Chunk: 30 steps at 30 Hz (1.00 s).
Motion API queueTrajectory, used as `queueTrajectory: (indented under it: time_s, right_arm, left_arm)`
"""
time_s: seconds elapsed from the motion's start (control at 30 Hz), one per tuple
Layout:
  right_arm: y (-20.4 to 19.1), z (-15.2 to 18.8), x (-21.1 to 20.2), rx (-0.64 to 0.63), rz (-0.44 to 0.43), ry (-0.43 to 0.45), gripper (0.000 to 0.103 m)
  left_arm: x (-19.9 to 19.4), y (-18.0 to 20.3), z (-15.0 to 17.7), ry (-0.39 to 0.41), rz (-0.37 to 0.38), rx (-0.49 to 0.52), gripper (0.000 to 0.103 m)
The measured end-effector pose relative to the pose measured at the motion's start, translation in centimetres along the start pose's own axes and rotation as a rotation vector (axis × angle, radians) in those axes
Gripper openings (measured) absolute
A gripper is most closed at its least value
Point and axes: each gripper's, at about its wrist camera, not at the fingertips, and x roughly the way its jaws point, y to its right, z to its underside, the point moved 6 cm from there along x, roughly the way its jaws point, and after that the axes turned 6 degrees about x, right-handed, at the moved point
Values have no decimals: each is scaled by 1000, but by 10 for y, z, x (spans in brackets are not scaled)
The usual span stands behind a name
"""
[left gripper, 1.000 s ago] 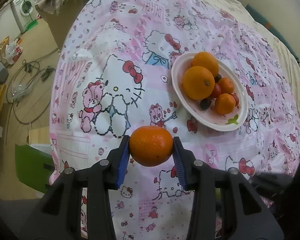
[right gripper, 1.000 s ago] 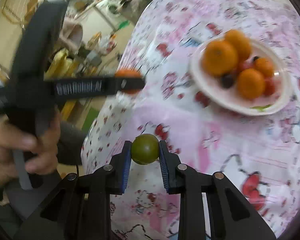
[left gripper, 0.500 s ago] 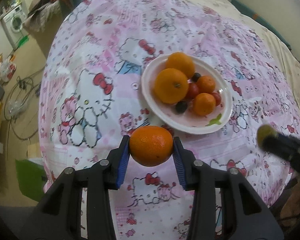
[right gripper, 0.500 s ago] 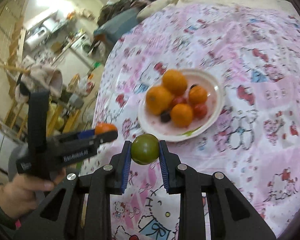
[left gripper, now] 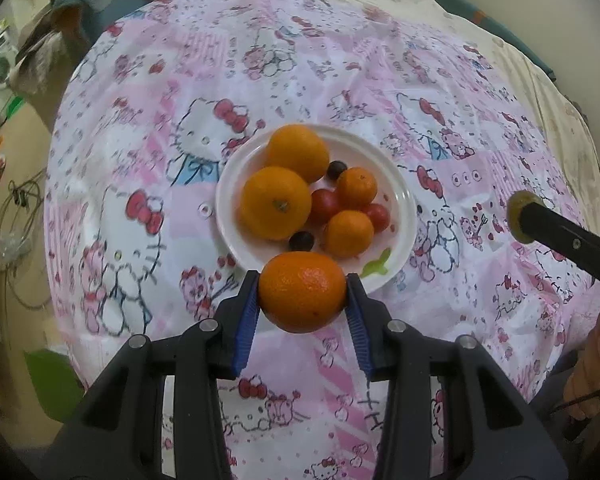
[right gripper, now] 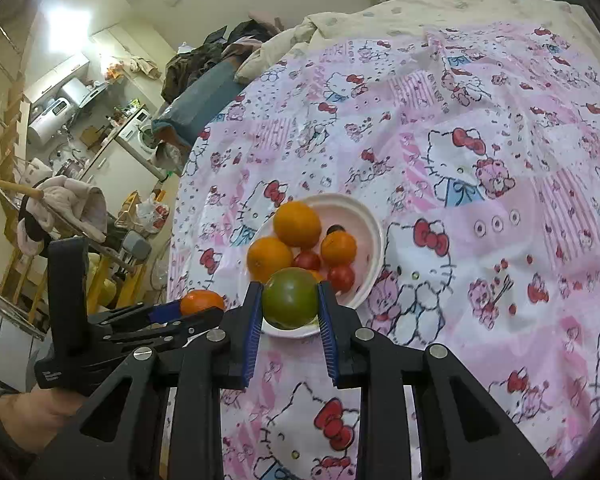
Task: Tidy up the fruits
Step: 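Carry the tangerine and green grape over the plate with both tools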
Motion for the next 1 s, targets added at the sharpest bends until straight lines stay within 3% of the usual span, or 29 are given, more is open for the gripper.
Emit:
queueTrajectory:
  time_s: [0.23, 0.47, 0.77, 1.0]
  right_arm:
    - [15, -19, 12, 49, -3, -11, 28]
    - [28, -31, 41, 66, 7, -64, 28]
    - [33, -22, 91, 59, 34, -176, 28]
    - [40, -16, 108, 92, 75, -201, 29]
  left_arm:
    - [14, 2, -15, -30, 3, 30, 37]
    - [37, 2, -5, -68, 30, 31, 37]
    - [62, 8, -5, -99, 48, 39, 38]
    - [74, 3, -5, -86, 53, 40, 39]
